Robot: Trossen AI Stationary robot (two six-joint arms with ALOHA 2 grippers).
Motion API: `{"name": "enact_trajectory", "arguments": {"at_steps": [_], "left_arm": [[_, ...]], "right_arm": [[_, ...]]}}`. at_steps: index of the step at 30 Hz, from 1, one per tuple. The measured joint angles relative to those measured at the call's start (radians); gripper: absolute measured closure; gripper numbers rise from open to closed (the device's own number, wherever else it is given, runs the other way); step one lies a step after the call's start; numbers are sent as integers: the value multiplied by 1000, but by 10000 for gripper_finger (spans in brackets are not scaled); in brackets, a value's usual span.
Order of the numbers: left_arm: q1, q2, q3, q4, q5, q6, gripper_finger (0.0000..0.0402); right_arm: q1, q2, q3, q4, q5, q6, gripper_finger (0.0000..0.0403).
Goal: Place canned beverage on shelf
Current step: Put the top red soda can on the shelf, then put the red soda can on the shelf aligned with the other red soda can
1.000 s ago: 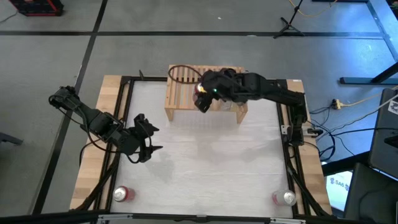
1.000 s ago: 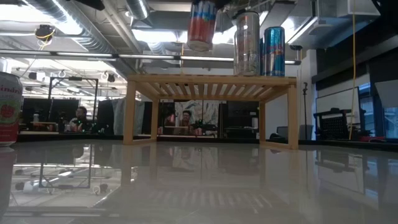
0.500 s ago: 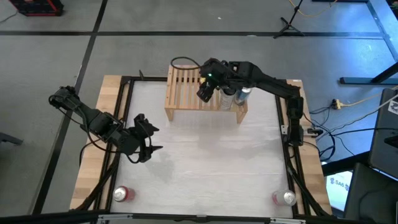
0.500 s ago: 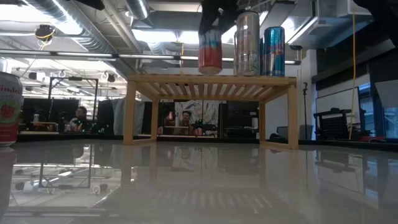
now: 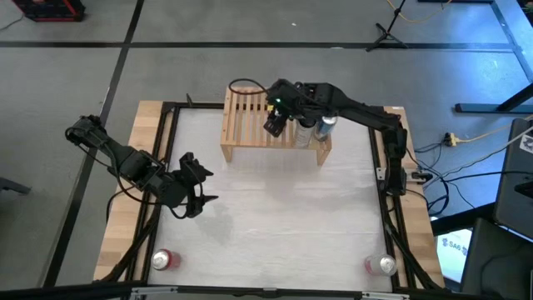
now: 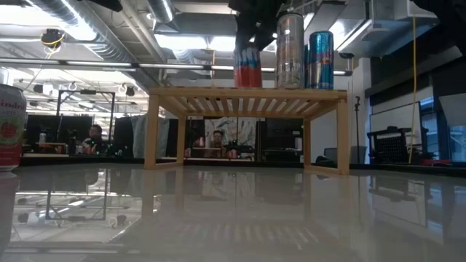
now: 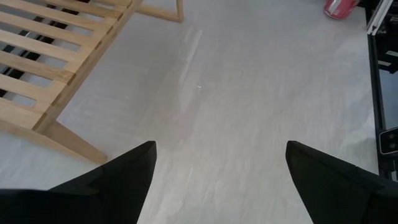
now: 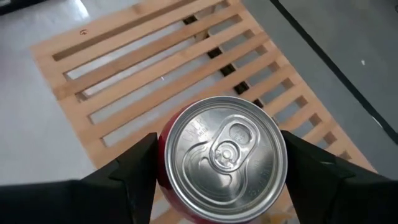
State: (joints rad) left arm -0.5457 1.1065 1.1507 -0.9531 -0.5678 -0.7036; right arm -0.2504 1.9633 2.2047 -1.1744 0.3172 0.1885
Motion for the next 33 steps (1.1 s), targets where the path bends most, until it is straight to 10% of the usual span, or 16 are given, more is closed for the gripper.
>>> {"name": "enact_trajectory", "arguments": {"at_steps": [15,33], "left_arm": [[0,0,0,2,2,0,54],[0,6,0,8,-34,10,54]], "right_arm": [[-5,0,0,2,28,-9,32],[17,-48,151,56,-63,-12,39]]}}
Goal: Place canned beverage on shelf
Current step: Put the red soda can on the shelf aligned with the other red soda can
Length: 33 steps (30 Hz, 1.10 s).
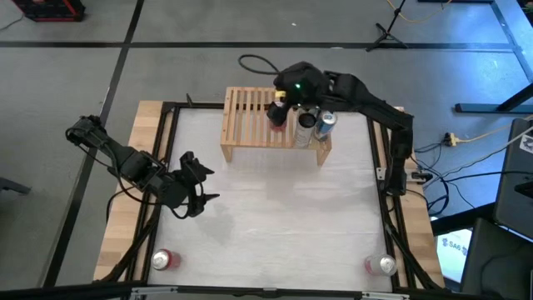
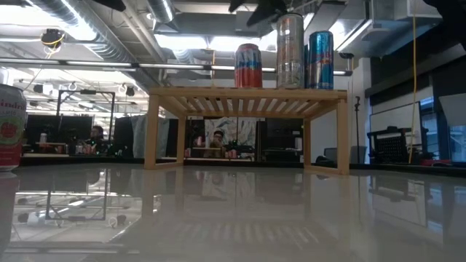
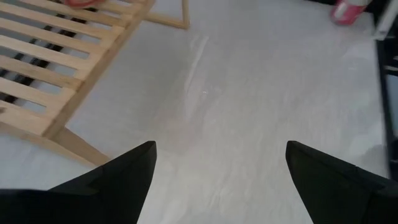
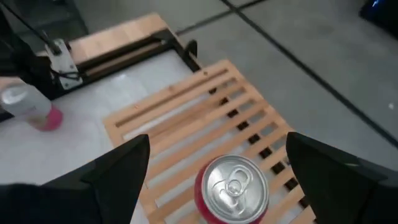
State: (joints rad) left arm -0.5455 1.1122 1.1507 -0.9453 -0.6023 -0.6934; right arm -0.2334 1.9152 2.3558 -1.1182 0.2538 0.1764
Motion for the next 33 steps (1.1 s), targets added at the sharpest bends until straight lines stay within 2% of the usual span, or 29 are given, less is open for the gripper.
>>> {"name": "enact_trajectory", "arguments": {"at_steps": [5,10,15,21,26,30,33], "left_arm": [[0,1,0,2,-13,42,54],[-1,1,0,13,11,43,54],[-1,1,16,25,58,47,54],[-37,1,93,-30,186,12,54],[-44,0,227,-270,286,-62,54],[-54,-1,262,-288,484,-117,54],[-103,18,262,-287,571,-172,54]], "right_arm": [[74,-18,0,19,6,-2,39],[180,-17,0,17,-20,1,39],[313,-17,0,24,-2,-1,39],[475,-17,-39,68,0,22,39],[580,-14,-84,75,44,84,39],[642,-16,-120,77,108,134,39],[657,-16,-160,75,120,174,39]]}}
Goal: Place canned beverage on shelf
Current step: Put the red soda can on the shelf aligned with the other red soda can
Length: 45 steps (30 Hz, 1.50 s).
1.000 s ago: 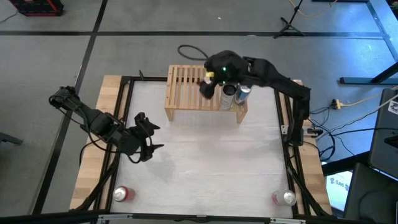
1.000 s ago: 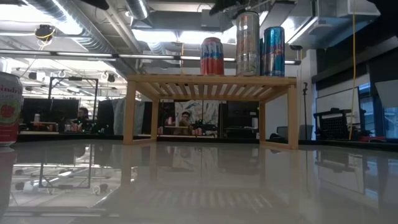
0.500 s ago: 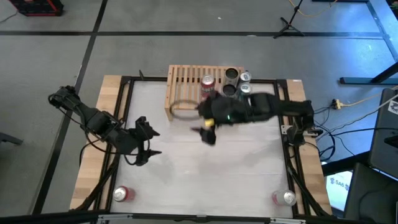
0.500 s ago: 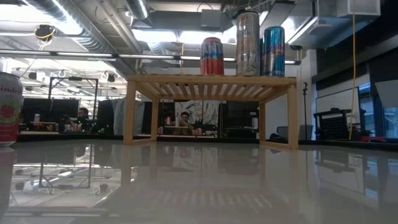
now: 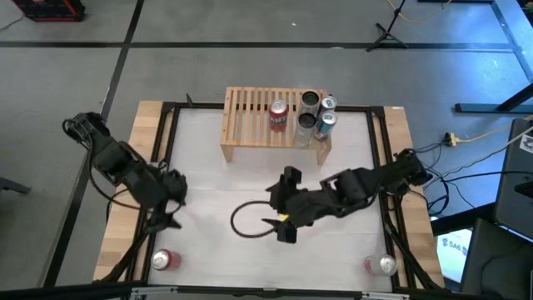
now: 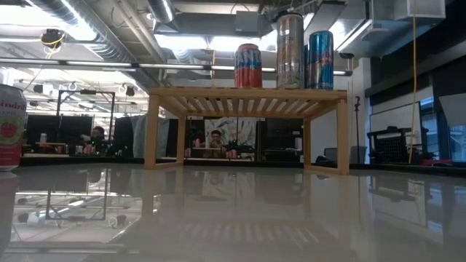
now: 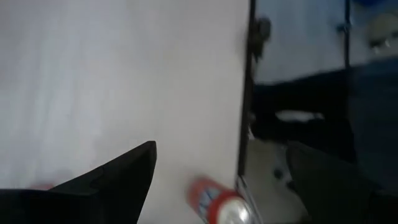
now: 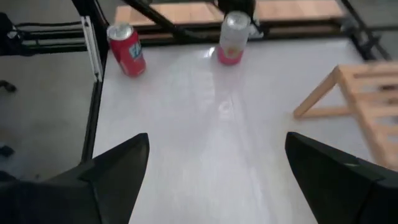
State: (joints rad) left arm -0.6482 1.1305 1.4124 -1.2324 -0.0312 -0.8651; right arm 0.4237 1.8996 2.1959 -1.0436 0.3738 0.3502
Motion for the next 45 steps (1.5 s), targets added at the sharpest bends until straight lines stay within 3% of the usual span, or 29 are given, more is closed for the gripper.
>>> {"name": "enact_trajectory", "arguments": {"at_steps": [4,6,13,19,26,34,45], "left_arm": [[-85,57,0,51,59,-116,54],[-133,99,0,103,88,-156,54],[-236,221,69,105,143,-361,65],[-324,261,126,97,79,-671,70],[-431,341,82,2,108,-950,70],[-426,396,-5,-98,180,-1315,70],[-428,396,-111,41,177,-1360,70]], "right_arm": [[-4,1,-6,-10,-175,117,39],[12,1,-6,-5,-211,120,39],[75,-9,-6,-84,-154,116,39],[154,-9,-6,-199,-149,148,39],[258,-9,-6,-217,-135,144,39],[320,-8,-6,-220,-98,170,39],[323,-8,-6,-259,-92,200,39]]}}
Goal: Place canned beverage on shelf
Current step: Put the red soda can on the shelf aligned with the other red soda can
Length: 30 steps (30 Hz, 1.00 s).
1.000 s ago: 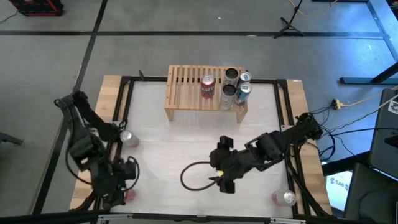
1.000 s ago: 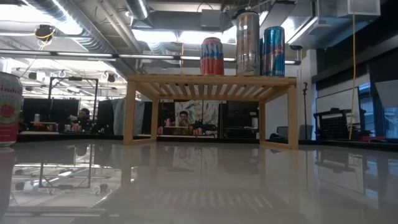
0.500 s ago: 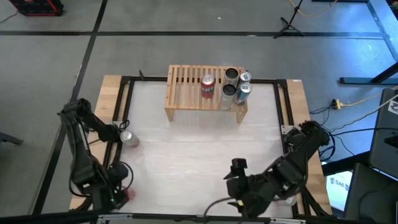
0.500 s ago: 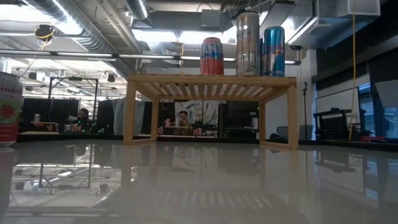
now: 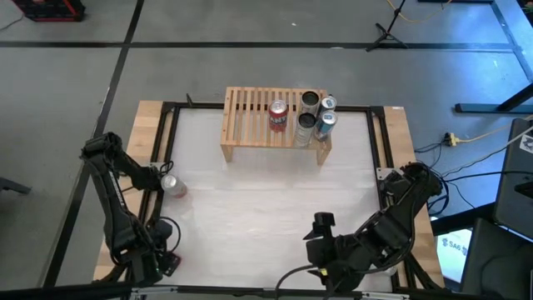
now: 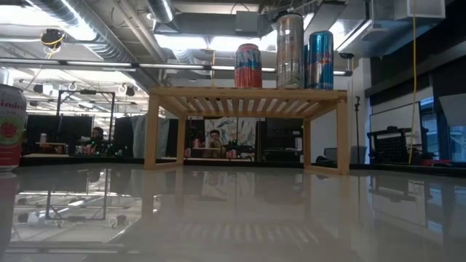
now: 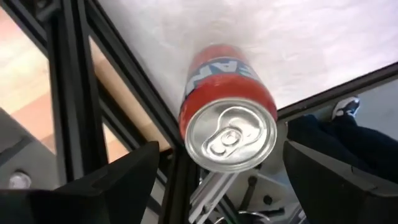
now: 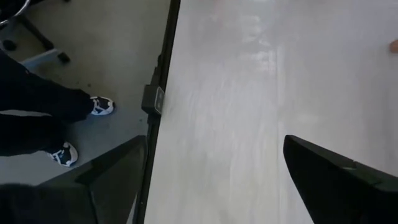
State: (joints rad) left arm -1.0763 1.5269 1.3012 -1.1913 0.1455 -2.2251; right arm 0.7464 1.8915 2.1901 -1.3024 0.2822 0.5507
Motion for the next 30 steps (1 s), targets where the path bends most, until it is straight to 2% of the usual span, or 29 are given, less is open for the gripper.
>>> {"name": "enact_trajectory", "arguments": {"at_steps": [4,10,15,20,24,27,30], "left_arm": [[1,0,-35,36,-31,-16,70],[1,-1,-101,100,0,-22,70],[2,-1,-158,235,8,33,70],[5,-1,-193,264,55,99,76],[18,-1,-193,266,67,235,109],[45,0,-182,267,66,447,130],[96,1,-122,209,33,663,131]], "right_arm": [[0,0,0,-2,24,-1,39],[0,0,0,-3,24,-4,39],[0,0,0,-10,63,-5,39],[0,0,0,-12,87,-9,39],[0,0,0,-18,93,-9,39],[0,0,1,-25,93,16,39],[1,0,1,-63,92,80,39]]}}
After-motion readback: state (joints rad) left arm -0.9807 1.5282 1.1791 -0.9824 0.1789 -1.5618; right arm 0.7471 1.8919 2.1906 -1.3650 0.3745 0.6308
